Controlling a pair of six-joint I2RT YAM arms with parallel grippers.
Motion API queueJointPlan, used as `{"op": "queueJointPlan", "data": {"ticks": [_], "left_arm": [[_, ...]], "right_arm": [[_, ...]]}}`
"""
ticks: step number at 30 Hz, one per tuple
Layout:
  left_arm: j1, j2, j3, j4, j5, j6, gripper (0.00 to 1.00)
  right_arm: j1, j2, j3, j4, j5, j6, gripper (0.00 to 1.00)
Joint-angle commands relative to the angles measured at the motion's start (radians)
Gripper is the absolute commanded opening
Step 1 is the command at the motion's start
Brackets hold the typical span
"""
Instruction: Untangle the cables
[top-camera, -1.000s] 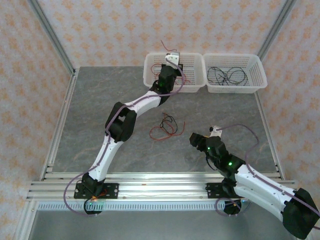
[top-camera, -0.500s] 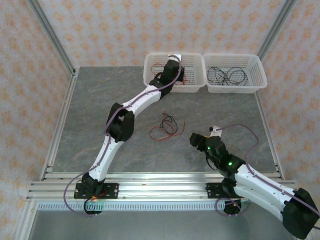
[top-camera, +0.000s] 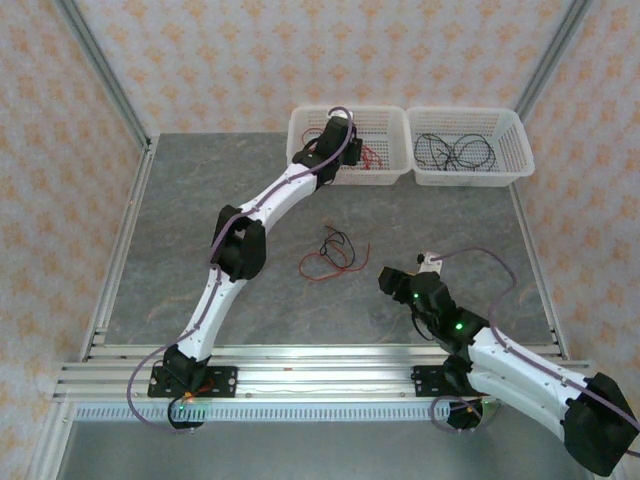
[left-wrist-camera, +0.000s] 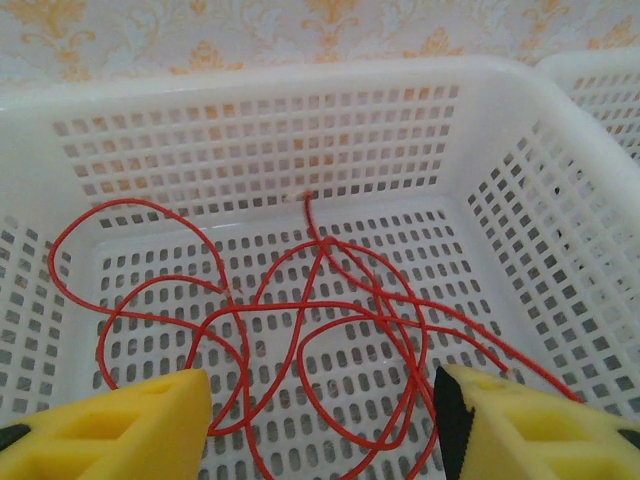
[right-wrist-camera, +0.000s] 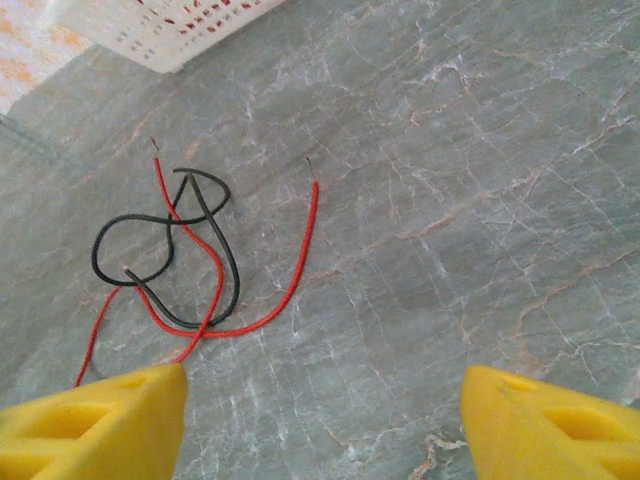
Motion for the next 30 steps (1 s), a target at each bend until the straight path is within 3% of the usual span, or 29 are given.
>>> {"op": "queueJointPlan", "data": {"ticks": [1, 8, 18, 30], "left_arm": [[0.000, -0.078, 0.038, -0.069, -0.003, 0.005, 0.63], [-0.012, -0.306, -0.103, -0.047, 0.016, -0.011, 0.65], [-0.046, -0.771, -0.583, 0.045, -0.009, -0.060, 0.66], [-0.088, -1.225, -1.180, 0.106, -0.019, -0.236, 0.66]], "right_arm": [[-0.005, 0.030, 0.056, -0.031, -0.015, -0.031, 0.72], [0.010, 0.220, 0.180, -0.062, -0.102, -0.088, 0.70], [0.011, 0.583, 0.431, -0.165, -0.153, -0.233, 0.64], [0.002, 0.812, 0.590, -0.121, -0.135, -0.281, 0.54]]}}
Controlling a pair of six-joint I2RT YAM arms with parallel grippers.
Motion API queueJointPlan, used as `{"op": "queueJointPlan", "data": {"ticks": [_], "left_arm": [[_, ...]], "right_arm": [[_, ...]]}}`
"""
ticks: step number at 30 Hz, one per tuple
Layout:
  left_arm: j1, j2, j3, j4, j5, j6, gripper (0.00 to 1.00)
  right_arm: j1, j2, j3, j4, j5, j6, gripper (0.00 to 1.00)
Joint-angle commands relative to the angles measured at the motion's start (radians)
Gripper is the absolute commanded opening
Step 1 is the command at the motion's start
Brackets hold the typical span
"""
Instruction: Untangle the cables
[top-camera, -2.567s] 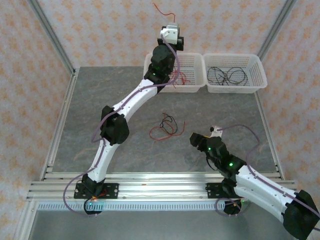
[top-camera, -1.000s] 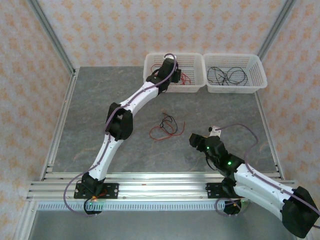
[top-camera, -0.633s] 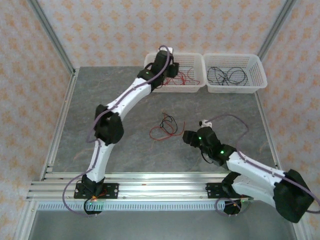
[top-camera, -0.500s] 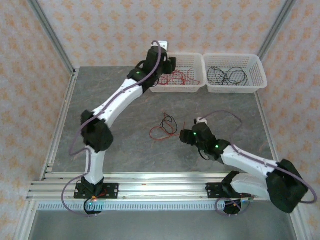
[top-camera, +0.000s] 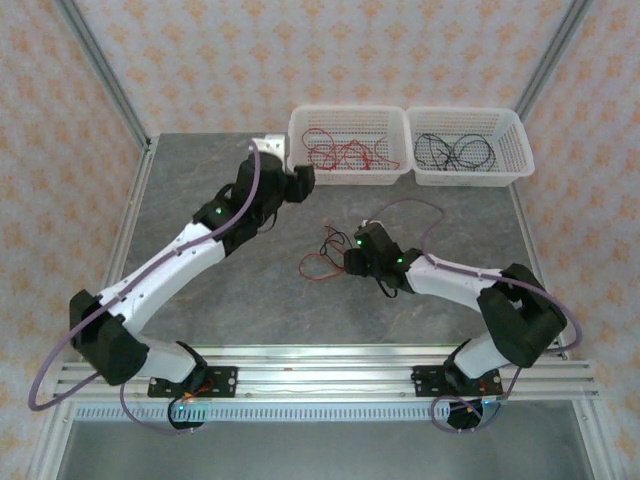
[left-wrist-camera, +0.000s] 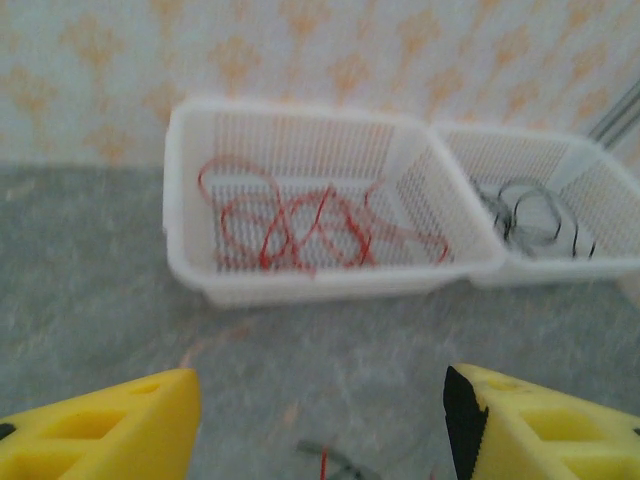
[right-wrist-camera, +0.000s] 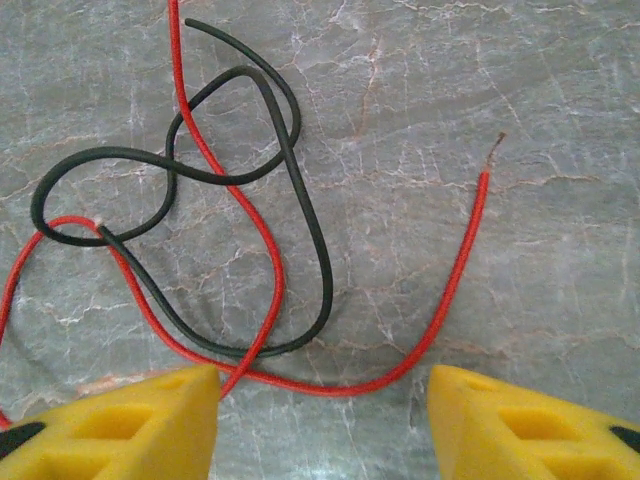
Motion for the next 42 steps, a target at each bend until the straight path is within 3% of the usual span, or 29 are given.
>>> {"op": "queueJointPlan", "data": {"ticks": [1, 11, 18, 33, 42], "left_arm": [[-0.025, -0.107, -0.084, 0.023, -0.012, -0.085, 0.66], [-0.072, -0.294, -0.229, -0.039, -0.064, -0.152, 0.66], [-0.079, -0.347, -0.283, -0.051, -0.063, -0.174, 0.66], [-0.120, -0.362, -0.395, 0.012, -0.013, -0.162, 0.63], [-0.190, -0.355, -0.443, 0.161, 0.084, -0.063, 0.60]], "right_arm": [[-0.005, 0.050, 0.053, 0.013, 0.022, -0.029, 0.53], [-0.022, 0.203, 0.121, 0.050, 0.057, -0.030, 0.36], [-0.025, 0.177, 0.088, 0.101, 0.094, -0.034, 0.00], [-0.025, -0.306, -0.050, 0.128, -0.056, -0.309, 0.00], [-0.025, -0.347, -0.001, 0.064, -0.103, -0.368, 0.00]]}}
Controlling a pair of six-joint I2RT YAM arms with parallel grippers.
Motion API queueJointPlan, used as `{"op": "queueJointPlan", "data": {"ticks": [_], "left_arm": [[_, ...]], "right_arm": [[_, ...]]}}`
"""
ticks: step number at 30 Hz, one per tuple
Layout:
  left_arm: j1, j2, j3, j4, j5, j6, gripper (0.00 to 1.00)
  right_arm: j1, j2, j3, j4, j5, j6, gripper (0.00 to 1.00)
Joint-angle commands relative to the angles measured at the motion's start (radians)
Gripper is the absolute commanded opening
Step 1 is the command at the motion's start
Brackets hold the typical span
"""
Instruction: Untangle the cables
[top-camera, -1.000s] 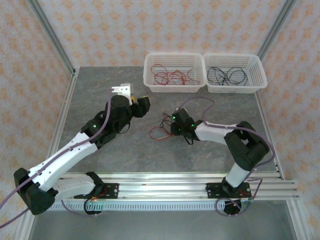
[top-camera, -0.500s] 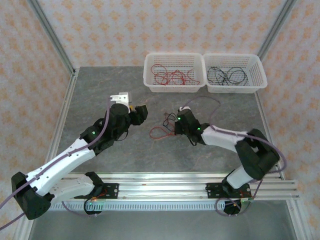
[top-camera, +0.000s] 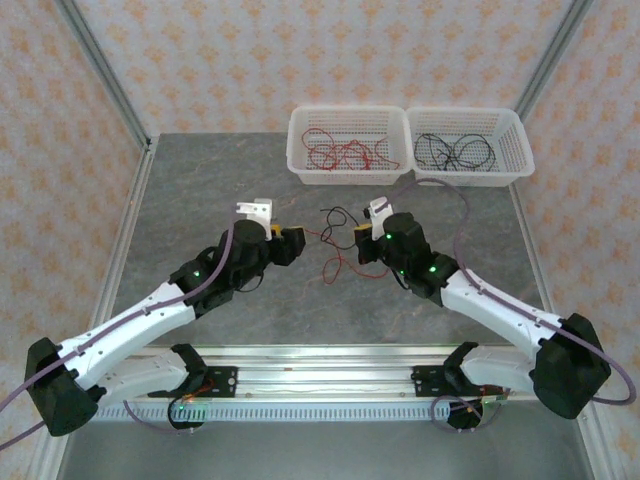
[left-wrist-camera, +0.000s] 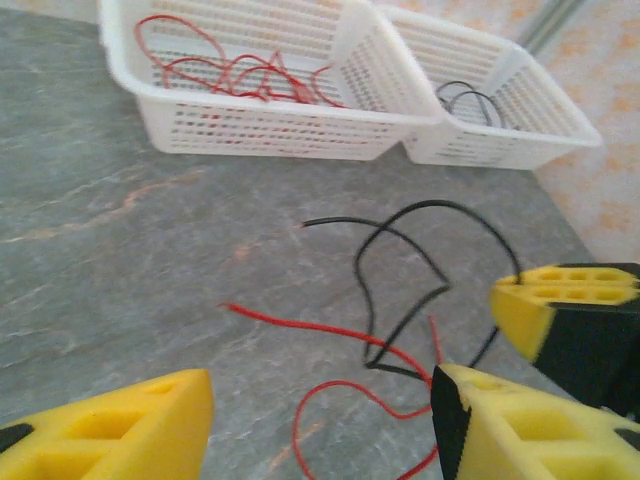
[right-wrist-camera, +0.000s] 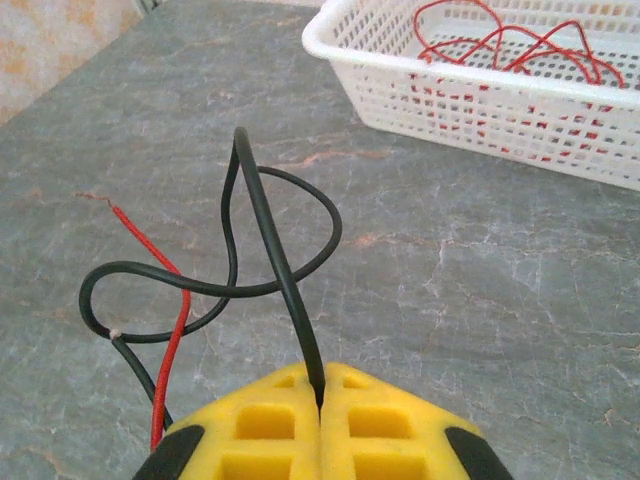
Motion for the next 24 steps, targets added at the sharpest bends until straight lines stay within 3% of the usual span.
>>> {"op": "queueJointPlan", "data": {"ticks": [1, 7, 11, 21, 24], "left_arm": [[-0.045, -0.010, -0.032, 0.121, 0.048, 0.077, 0.59], [-0.143, 0.087, -0.025, 0.164, -0.080, 0.199, 0.54], [-0.189, 0.166, -0.003, 0.184, -0.131, 0.282, 0.58], [-0.194, 0.326, 0.083, 0.229, -0.333, 0.328, 0.57], [-0.173, 0.385, 0.109, 0.259, -0.337, 0.328, 0.55]], "right_arm": [[-0.006, 0.009, 0.039, -0.049, -0.030, -0.036, 0.00], [-0.006, 0.027, 0.080, -0.087, -0.035, -0.015, 0.00], [-0.007, 0.027, 0.101, -0.113, -0.041, 0.003, 0.00], [-0.005, 0.021, 0.107, -0.133, -0.082, 0.030, 0.00], [-0.006, -0.002, 0.103, -0.133, -0.092, 0.041, 0.00]]}}
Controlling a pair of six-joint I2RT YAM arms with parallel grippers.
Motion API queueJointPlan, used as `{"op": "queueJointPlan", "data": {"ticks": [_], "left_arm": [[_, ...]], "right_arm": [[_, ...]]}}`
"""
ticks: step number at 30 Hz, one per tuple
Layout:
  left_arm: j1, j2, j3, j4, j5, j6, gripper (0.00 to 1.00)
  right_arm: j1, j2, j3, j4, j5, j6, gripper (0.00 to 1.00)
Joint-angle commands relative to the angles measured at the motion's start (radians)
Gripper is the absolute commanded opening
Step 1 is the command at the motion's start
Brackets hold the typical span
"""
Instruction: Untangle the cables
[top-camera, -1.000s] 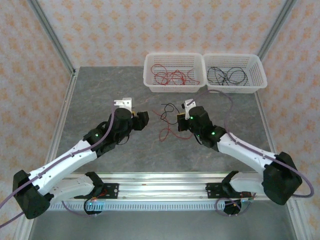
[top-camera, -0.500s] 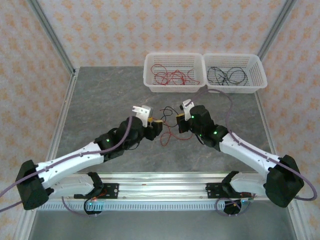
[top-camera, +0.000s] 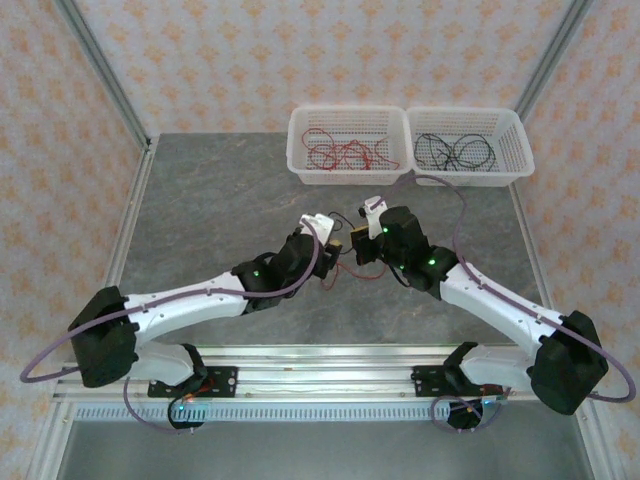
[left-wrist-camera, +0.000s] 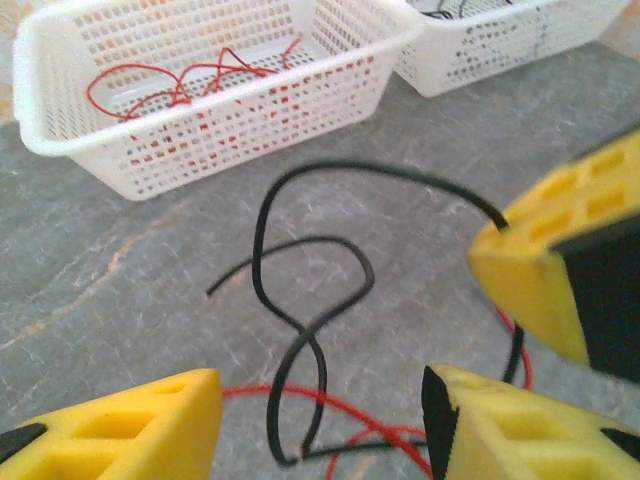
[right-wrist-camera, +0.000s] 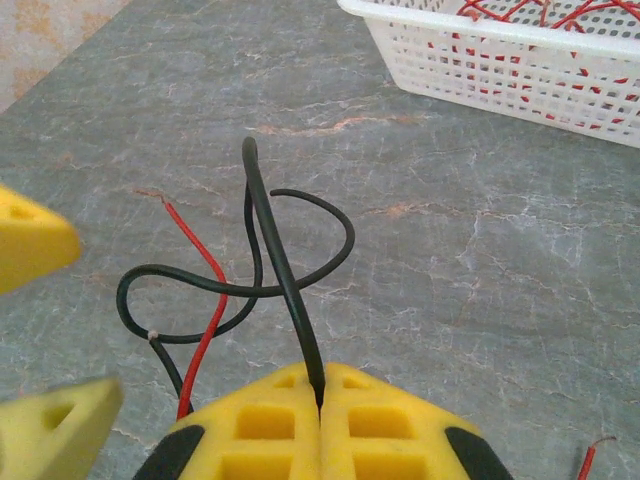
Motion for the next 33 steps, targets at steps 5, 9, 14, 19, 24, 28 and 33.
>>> {"op": "queueJointPlan", "data": {"ticks": [5, 9, 14, 19, 24, 28, 33], "left_arm": [[0.031, 0.125, 0.064, 0.087, -0.026, 0.009, 0.55], [0.032, 0.137, 0.043, 0.116, -0.004, -0.015, 0.55], [0.066, 0.143, 0.012, 0.133, -0.033, -0.047, 0.54], [0.171, 0.170, -0.032, 0.171, -0.085, -0.110, 0.51], [0.276, 0.193, -0.088, 0.243, -0.074, -0.136, 0.50], [0.316, 0.220, -0.100, 0.252, -0.083, -0.142, 0.50], [0.344, 0.219, -0.124, 0.270, -0.079, -0.162, 0.50]], "right_arm": [[-0.007, -0.076, 0.029, -0.018, -0.031, 0.038, 0.00], [-0.006, -0.106, 0.035, -0.031, -0.015, 0.050, 0.00], [-0.006, -0.135, 0.041, -0.029, -0.039, 0.067, 0.00], [-0.006, -0.174, 0.063, -0.055, -0.040, 0.077, 0.00], [-0.006, -0.228, 0.096, -0.100, -0.012, 0.082, 0.00], [-0.007, -0.265, 0.122, -0.137, 0.018, 0.087, 0.00], [-0.007, -0.290, 0.154, -0.189, 0.067, 0.094, 0.00]]}}
